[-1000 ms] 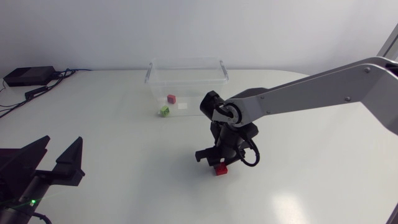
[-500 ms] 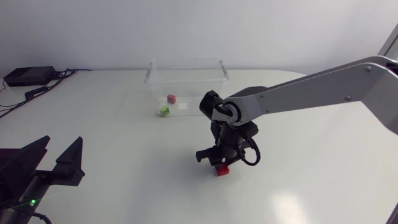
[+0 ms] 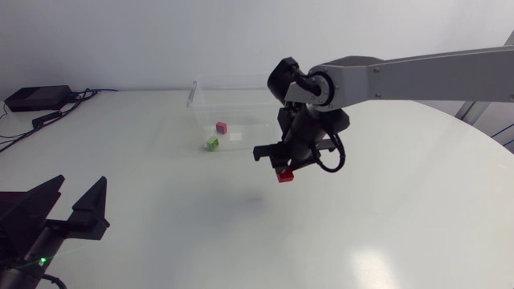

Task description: Place the duplo bricks in the container

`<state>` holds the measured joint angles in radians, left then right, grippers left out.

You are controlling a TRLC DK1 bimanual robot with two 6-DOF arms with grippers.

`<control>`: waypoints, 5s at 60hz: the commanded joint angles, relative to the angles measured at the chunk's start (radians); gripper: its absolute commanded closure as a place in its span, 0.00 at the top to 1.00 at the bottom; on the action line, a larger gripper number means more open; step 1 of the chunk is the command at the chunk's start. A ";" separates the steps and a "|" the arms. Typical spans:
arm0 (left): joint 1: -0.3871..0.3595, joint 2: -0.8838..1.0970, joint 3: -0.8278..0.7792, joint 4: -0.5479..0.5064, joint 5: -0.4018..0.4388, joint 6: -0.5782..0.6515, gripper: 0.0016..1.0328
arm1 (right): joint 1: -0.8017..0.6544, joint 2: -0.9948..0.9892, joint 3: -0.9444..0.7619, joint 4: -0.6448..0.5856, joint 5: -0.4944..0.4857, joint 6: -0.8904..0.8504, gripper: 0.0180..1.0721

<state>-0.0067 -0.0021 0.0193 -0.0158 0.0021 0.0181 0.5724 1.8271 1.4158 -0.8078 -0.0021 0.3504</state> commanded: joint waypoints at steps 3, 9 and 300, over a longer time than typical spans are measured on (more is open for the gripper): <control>0.007 -0.010 -0.018 0.008 0.003 -0.027 0.96 | -0.025 -0.046 0.052 -0.011 0.014 -0.022 0.38; 0.007 -0.010 -0.018 0.008 0.003 -0.027 0.96 | -0.040 -0.066 0.086 -0.005 0.021 -0.030 0.38; 0.007 -0.007 -0.018 0.010 0.001 -0.025 0.96 | -0.253 -1.503 -1.039 0.704 0.155 -0.340 0.96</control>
<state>-0.0067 -0.0021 0.0193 -0.0158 0.0021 0.0181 0.3485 0.3557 0.4286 -0.1265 0.1638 0.0246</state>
